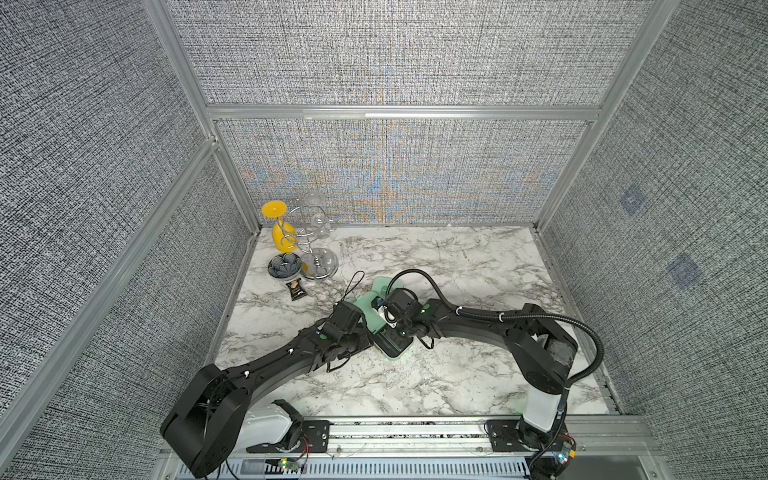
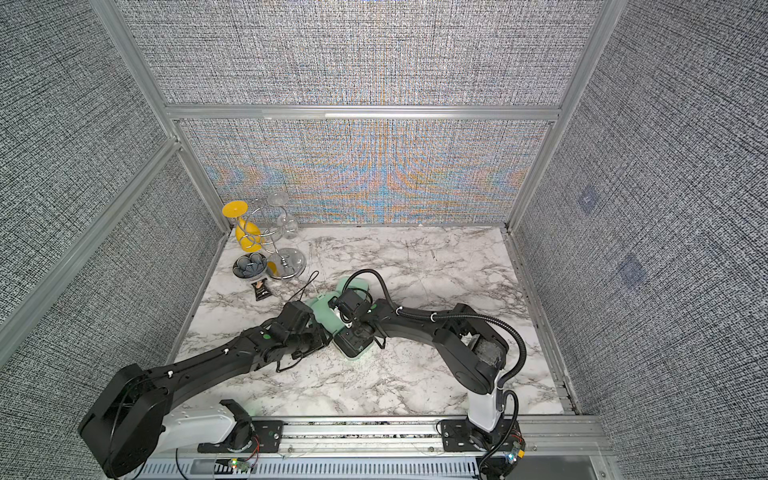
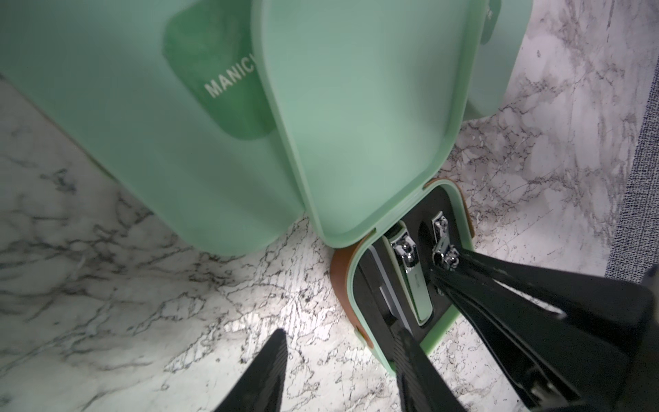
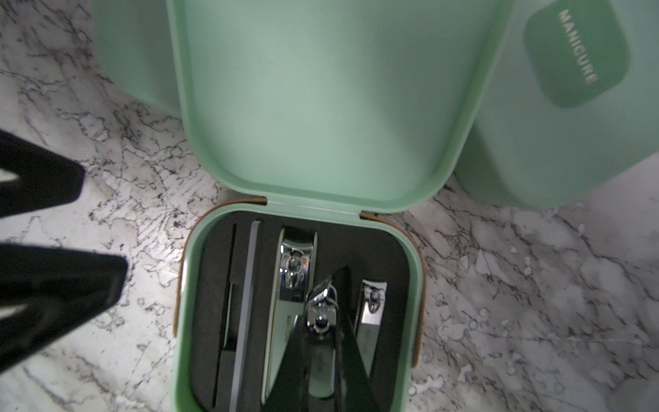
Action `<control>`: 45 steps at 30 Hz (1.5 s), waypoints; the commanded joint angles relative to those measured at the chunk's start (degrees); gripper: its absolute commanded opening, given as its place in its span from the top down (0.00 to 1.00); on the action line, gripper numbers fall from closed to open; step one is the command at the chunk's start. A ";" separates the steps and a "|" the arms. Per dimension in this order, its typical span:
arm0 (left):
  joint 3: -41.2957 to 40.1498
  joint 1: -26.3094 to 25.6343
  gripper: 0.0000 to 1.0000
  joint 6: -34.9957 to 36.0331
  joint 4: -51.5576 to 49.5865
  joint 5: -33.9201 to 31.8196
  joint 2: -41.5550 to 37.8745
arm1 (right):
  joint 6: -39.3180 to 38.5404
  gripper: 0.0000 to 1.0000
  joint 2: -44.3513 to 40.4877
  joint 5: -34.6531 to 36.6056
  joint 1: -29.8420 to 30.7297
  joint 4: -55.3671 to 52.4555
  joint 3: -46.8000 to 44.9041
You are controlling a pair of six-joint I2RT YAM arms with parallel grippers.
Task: Organize nail clipper sets
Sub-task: Place the nail clipper in the storage box.
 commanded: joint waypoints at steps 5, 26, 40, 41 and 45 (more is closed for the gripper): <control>0.20 -0.02 0.49 -0.10 0.14 -0.74 0.31 | -0.30 0.95 0.81 0.59 -0.15 0.74 0.10; 0.03 -0.10 0.49 -0.10 0.01 -0.84 0.41 | 1.06 0.96 0.30 0.62 -0.27 1.70 -2.67; -0.06 -0.07 0.49 -0.19 0.22 -0.85 0.62 | 1.43 0.97 0.50 1.72 -0.27 -2.77 -1.91; -0.06 -0.03 0.49 -0.18 0.20 -0.86 0.57 | 1.46 0.97 0.85 1.74 -0.22 -3.15 -1.58; 0.03 -0.04 0.49 -0.19 -0.03 -0.83 0.48 | 1.81 0.97 2.27 1.92 -0.23 -4.55 -0.68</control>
